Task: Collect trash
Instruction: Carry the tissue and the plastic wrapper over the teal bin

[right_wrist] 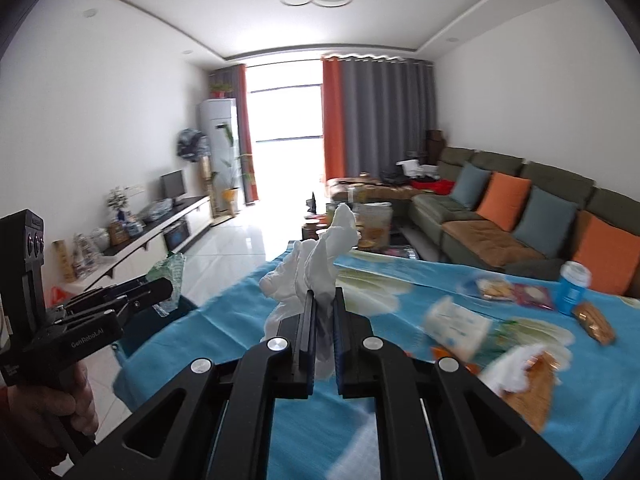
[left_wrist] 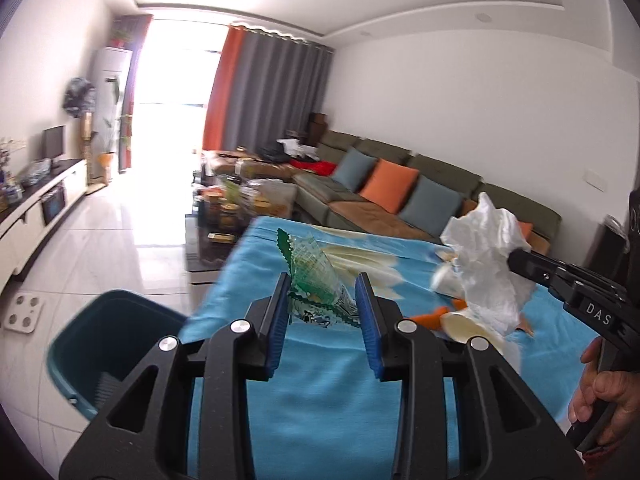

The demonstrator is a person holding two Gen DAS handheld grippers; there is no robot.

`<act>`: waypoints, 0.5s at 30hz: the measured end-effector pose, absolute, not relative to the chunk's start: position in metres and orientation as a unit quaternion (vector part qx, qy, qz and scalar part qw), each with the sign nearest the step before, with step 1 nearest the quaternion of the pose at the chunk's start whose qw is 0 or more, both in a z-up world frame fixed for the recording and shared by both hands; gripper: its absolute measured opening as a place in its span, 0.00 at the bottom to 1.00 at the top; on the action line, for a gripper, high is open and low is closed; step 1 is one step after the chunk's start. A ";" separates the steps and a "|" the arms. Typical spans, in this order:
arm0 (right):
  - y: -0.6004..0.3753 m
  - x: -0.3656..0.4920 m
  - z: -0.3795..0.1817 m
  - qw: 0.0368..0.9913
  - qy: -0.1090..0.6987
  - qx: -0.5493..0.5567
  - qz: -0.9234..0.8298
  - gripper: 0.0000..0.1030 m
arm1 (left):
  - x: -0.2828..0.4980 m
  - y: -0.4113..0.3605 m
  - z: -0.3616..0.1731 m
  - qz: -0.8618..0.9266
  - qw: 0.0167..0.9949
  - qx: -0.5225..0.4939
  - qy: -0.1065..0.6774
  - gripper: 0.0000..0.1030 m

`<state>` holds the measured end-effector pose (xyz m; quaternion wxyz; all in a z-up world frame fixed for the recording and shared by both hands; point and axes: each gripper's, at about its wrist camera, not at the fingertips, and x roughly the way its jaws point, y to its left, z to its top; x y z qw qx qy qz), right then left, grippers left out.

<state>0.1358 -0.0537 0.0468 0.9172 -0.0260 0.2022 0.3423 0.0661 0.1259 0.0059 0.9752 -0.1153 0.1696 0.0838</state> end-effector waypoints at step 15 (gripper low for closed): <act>0.138 0.152 0.042 0.813 0.260 -0.083 0.514 0.06 | -0.006 0.232 -0.007 0.244 0.942 -0.146 0.177 0.32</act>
